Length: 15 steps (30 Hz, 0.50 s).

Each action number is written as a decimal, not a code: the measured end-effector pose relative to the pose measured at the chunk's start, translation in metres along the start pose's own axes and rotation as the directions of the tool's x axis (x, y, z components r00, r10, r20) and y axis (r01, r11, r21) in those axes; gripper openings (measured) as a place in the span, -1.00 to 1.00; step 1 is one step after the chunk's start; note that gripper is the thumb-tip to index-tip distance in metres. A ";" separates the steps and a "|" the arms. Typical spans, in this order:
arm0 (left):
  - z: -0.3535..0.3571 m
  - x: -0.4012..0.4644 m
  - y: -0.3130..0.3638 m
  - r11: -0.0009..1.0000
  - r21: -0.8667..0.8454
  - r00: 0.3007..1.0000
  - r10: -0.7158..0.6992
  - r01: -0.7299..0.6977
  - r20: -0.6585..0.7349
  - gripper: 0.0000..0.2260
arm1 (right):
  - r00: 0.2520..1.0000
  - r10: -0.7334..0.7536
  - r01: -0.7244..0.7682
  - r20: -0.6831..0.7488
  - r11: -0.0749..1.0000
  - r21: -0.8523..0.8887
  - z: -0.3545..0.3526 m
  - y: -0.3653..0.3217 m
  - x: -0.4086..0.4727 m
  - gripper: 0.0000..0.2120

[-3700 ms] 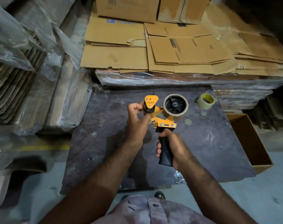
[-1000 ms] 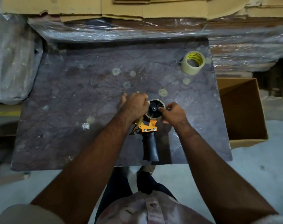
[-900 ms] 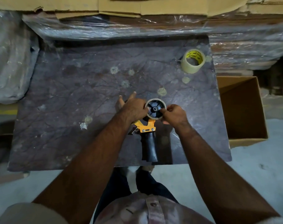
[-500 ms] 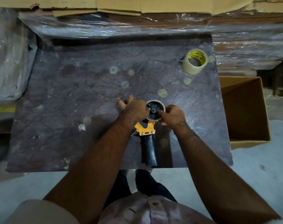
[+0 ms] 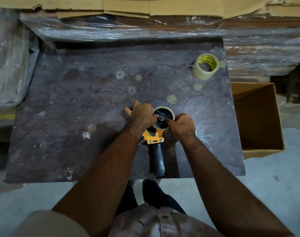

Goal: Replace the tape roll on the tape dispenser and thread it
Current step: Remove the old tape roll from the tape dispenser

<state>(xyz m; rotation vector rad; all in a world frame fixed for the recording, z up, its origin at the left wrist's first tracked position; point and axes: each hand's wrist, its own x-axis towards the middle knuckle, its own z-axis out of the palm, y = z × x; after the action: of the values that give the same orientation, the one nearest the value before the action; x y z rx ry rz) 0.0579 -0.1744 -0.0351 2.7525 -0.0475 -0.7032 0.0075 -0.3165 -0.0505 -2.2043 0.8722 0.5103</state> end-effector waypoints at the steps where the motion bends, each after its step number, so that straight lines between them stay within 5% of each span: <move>1: 0.001 0.000 0.000 1.000 0.012 1.000 -0.006 0.006 -0.015 -0.76 | 1.000 0.004 -0.004 0.003 1.000 0.007 -0.001 -0.001 -0.001 -0.68; 10: 0.006 -0.001 0.003 0.975 0.221 0.972 0.064 -0.013 -0.226 -0.66 | 0.998 0.051 -0.051 -0.029 0.999 -0.003 0.003 -0.016 -0.018 -0.68; 15: -0.003 -0.009 -0.005 0.985 0.133 0.959 0.139 -0.109 -0.245 -0.66 | 1.000 0.019 -0.017 -0.025 0.998 0.053 -0.002 -0.017 -0.021 -0.62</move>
<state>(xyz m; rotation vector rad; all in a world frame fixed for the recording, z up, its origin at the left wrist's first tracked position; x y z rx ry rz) 0.0510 -0.1683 -0.0299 2.8990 -0.2109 -0.3205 0.0054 -0.2998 -0.0289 -2.1609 0.9095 0.4639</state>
